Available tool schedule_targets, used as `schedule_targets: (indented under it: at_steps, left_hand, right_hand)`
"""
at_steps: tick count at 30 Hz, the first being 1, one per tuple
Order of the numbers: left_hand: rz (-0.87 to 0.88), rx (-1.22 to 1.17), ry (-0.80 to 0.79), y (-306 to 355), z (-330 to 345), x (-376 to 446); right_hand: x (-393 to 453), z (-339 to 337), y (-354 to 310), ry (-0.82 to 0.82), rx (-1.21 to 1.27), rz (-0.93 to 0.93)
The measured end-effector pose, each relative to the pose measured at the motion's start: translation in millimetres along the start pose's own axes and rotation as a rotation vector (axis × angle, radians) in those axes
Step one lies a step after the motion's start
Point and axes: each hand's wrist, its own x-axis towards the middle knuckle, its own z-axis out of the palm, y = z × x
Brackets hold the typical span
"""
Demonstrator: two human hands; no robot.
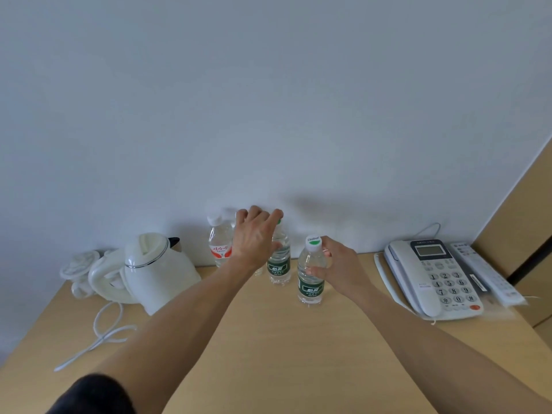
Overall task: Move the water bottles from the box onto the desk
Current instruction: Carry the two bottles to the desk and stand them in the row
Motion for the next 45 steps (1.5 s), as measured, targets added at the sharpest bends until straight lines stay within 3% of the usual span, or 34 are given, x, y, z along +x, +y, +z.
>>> schedule_targets:
  at_steps: [11,27,35,45]
  left_hand:
    - [-0.059,0.103,-0.119,-14,5,26]
    - [-0.053,0.158,-0.142,-11,-2,24]
    - [-0.006,0.096,-0.094,-16,-10,11]
    - [-0.002,0.045,-0.212,-22,-21,3]
  right_hand:
    - [-2,1,1,0.011,0.032,0.034]
    - [2,8,-1,0.062,-0.06,0.021]
    - [41,8,-6,0.081,0.059,0.041]
    - [87,29,-13,0.18,0.047,-0.002]
